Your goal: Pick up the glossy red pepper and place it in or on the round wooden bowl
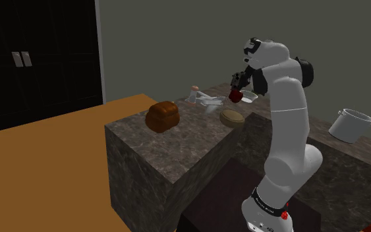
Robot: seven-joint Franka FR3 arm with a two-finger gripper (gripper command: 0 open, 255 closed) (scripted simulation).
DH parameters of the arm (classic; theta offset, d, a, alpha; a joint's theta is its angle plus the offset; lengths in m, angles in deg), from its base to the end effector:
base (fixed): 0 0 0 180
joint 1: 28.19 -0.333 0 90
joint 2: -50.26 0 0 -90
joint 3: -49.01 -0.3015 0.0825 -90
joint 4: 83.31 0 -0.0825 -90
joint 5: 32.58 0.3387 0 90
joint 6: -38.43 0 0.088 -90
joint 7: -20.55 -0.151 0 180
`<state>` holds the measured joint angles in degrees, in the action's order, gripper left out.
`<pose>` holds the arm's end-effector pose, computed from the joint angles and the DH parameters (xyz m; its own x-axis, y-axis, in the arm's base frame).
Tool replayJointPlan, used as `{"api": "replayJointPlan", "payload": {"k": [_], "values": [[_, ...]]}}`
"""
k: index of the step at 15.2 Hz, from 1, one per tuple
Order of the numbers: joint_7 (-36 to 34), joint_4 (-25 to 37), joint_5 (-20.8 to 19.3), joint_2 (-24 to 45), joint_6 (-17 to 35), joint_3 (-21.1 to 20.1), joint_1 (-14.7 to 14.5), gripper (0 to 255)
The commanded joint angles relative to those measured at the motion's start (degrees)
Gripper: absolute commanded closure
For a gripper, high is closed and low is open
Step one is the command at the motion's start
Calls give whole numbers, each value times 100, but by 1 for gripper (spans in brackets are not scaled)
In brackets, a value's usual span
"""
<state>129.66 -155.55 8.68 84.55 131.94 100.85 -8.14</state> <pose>0.4014 -0.5067 0.4524 0.7442 0.6200 0.2485 0.6259 -0.7772 0.0645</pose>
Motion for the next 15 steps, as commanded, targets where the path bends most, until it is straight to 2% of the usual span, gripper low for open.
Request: {"api": "replayJointPlan", "payload": {"k": [1,15], "values": [[71,404,87,163,-257,-54,351,255],[465,-630,217,252,670,-105,42,255]]}}
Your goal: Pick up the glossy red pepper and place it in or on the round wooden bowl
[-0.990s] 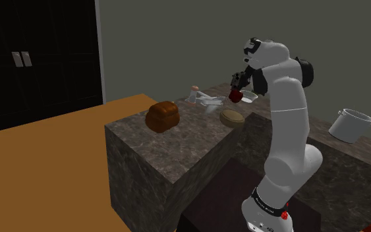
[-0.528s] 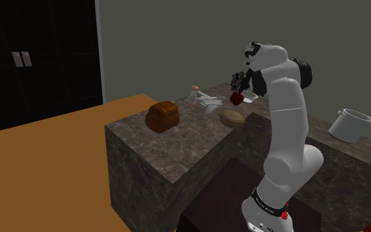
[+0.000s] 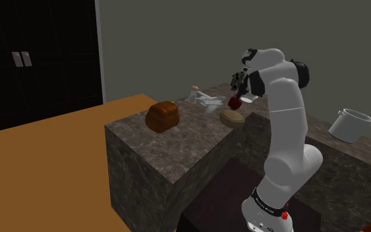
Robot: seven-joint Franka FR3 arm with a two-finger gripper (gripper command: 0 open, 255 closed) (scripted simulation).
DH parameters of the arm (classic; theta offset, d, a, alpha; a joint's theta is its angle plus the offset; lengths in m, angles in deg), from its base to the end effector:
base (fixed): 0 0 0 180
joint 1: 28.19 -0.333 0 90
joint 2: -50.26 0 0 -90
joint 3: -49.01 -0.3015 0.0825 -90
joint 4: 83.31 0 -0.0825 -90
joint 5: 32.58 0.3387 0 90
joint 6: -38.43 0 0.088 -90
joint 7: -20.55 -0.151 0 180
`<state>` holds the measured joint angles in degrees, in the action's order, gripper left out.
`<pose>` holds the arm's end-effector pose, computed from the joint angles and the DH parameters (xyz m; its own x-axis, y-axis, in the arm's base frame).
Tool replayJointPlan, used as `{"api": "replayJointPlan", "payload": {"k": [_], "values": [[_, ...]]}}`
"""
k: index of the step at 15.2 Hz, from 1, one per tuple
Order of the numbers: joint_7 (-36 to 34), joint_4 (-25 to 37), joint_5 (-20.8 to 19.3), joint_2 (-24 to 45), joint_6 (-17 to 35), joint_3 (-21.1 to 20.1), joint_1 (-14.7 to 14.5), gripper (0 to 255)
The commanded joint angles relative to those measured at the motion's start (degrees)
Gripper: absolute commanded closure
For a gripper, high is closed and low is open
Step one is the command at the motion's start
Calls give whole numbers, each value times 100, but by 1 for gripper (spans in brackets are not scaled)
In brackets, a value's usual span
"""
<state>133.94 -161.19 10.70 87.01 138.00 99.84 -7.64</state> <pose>0.3937 -0.5212 0.3969 0.7436 0.6204 0.2493 0.6268 -0.7766 0.0630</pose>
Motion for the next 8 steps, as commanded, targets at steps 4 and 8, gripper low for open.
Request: {"api": "replayJointPlan", "payload": {"k": [4,8], "values": [[148,-279,90,77,294,-48,-44,255],[257,-462,178,164,513,-103,-61,255]]}}
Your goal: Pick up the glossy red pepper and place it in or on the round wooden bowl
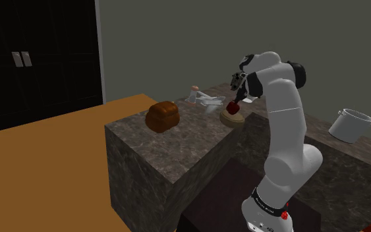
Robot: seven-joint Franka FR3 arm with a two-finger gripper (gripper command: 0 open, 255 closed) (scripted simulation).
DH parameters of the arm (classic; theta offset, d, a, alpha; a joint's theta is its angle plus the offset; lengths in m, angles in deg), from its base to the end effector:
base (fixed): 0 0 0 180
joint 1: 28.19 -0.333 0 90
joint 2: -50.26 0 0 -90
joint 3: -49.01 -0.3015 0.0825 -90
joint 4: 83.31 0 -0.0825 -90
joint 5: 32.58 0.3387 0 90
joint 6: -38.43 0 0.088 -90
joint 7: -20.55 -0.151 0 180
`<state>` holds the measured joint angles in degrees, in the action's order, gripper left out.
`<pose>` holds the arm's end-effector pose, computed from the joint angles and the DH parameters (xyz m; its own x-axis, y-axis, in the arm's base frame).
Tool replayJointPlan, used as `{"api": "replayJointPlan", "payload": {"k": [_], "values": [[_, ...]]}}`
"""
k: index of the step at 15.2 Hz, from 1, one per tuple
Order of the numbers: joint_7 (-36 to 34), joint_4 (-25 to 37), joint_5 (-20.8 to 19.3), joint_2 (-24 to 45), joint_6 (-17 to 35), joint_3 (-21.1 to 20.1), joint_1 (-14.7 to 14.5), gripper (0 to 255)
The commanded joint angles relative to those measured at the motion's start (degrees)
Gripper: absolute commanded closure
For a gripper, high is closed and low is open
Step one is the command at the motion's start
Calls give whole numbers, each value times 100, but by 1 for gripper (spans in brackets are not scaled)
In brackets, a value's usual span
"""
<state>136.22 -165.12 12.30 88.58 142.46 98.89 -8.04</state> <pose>0.3934 -0.5231 0.3588 0.7436 0.6204 0.2493 0.6267 -0.7767 0.0633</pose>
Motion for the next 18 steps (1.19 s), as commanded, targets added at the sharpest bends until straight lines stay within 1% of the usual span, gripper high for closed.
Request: {"api": "replayJointPlan", "payload": {"k": [1,2,10,11,16,18], "values": [[56,-111,42,30,121,-23,-23,255],[88,-157,71,59,182,-42,-24,255],[92,-156,81,66,177,-27,-32,255],[98,-186,75,47,186,-19,-47,0],[92,-156,81,66,177,-27,-32,0],[19,22,-37,-62,-89,59,15,0]]}}
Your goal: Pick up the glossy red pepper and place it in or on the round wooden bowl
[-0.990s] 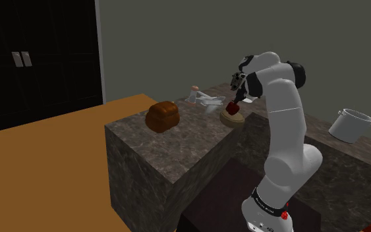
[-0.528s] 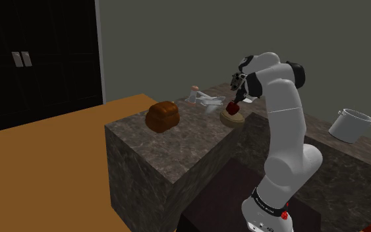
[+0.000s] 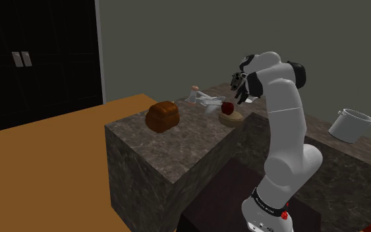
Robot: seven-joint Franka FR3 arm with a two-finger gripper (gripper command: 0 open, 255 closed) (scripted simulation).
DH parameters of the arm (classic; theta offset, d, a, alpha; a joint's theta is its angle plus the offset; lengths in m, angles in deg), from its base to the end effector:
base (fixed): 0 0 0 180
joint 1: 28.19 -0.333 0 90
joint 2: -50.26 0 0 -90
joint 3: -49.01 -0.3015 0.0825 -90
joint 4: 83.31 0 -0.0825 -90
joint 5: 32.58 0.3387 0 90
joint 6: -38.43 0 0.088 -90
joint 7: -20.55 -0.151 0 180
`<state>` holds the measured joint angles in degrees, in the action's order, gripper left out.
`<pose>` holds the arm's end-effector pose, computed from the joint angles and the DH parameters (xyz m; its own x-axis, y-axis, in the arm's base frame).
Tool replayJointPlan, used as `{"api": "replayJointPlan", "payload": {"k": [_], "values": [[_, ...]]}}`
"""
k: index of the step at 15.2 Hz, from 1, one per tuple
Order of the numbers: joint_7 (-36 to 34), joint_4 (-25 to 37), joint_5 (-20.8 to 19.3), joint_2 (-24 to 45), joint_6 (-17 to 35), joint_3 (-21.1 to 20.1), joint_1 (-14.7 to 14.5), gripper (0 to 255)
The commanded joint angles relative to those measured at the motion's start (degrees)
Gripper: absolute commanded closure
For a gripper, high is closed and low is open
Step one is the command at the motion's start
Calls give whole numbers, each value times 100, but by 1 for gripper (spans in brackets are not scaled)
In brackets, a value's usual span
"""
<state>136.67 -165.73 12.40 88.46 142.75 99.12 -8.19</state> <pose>0.3907 -0.5235 0.3573 0.7434 0.6207 0.2492 0.6269 -0.7765 0.0642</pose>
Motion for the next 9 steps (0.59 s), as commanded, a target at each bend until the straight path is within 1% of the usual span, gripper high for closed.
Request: {"api": "replayJointPlan", "payload": {"k": [1,2,9], "values": [[-63,188,-101,-106,-257,72,63,0],[-93,279,-140,-146,-370,98,94,0],[-93,279,-140,-146,-370,98,94,0]]}}
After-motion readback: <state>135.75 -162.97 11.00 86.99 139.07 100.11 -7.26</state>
